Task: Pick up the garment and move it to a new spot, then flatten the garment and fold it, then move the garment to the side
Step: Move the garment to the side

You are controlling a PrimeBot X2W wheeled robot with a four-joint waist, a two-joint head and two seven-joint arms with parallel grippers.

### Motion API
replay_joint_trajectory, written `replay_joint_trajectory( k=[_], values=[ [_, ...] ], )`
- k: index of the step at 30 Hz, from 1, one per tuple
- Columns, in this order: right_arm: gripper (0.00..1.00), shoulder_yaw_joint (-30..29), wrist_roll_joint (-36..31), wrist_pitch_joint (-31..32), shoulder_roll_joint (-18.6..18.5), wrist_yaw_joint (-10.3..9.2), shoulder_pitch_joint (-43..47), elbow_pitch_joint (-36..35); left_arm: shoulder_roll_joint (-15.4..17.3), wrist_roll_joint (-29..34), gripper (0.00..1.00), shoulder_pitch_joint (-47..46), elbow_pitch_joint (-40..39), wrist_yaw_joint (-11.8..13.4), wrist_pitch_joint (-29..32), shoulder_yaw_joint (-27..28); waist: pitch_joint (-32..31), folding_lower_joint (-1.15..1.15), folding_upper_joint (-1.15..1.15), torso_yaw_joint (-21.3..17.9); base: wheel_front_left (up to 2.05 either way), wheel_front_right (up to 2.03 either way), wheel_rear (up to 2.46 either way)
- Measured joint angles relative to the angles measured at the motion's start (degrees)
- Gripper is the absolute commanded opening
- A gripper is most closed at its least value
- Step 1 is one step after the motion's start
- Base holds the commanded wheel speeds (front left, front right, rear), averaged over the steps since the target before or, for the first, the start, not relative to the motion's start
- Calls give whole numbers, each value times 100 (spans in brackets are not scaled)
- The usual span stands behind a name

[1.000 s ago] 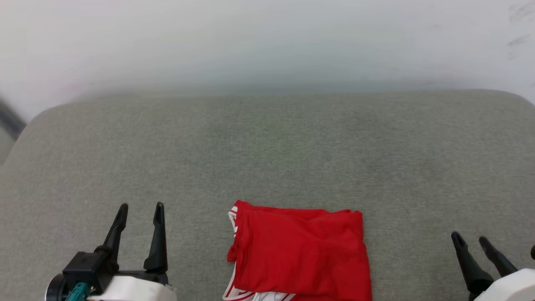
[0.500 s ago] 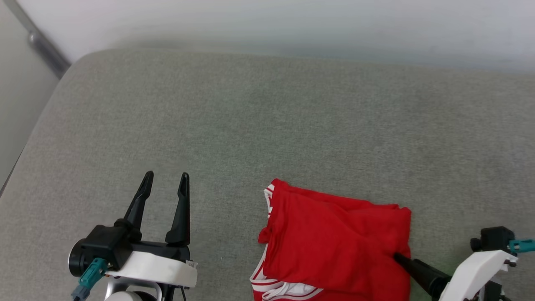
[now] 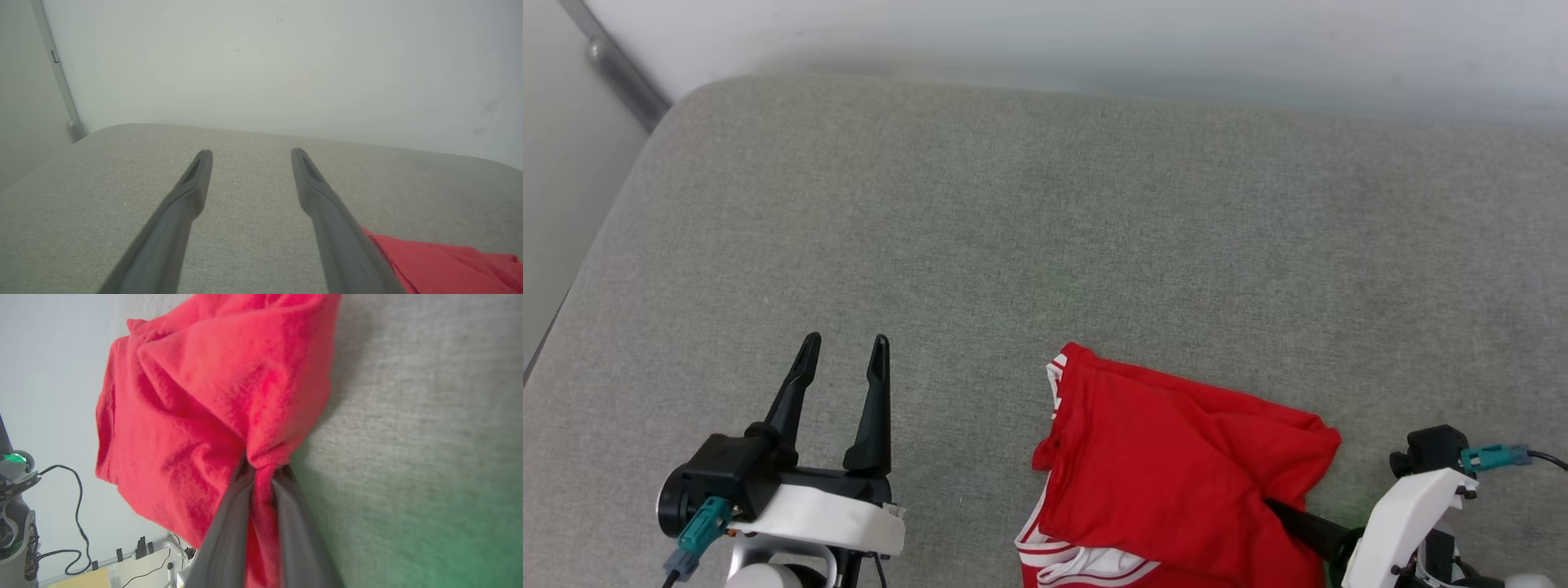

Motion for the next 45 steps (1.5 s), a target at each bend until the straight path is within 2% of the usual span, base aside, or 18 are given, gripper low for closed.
replay_joint_trajectory(
  k=[5, 9, 16, 21, 27, 33, 39, 45],
  values=[
    [0, 267, -126, -178, -233, -1, -104, -174, -42, 100, 100, 92, 57, -27, 0, 99, -194, 0, 0, -116, 0, 0, 0],
    [0, 398, -795, -298, -494, -1, -255, -156, -75, 203, 100, 216, -21, -22, 0, 178, -328, 0, 0, -341, 0, 0, 0],
    [0, 325, -2005, -415, -896, 0, -628, 56, -118, 302, 100, 347, -281, -16, 0, 302, -379, 0, 0, -968, 0, 0, 0],
    [0, 129, -2580, -635, -950, -1, -1096, 415, -49, 380, 100, 285, -465, -83, 1, 318, -244, 0, 0, -1538, 0, 0, 0],
    [0, 31, -3054, -1187, -957, 0, -1783, 889, 180, 514, 100, -48, -765, -224, 109, 263, 206, 0, 0, -2164, 0, 0, 0],
    [0, -290, -3677, -1831, -1198, 1, -2537, 1421, 376, 604, 100, -475, -1049, -380, 330, 170, 892, 0, 0, -2597, 0, 0, 0],
    [0, -1043, -4398, -2570, -1444, 1, -3231, 1958, 581, 659, 100, -788, -1230, -481, 521, 157, 1539, 1, 0, -2916, 0, 0, 0],
    [0, -1746, -4948, -3187, -1313, 2, -3788, 2250, 798, 717, 100, -1128, -1448, -568, 665, 189, 2105, 0, 0, -3051, 0, 0, 0]
  ],
)
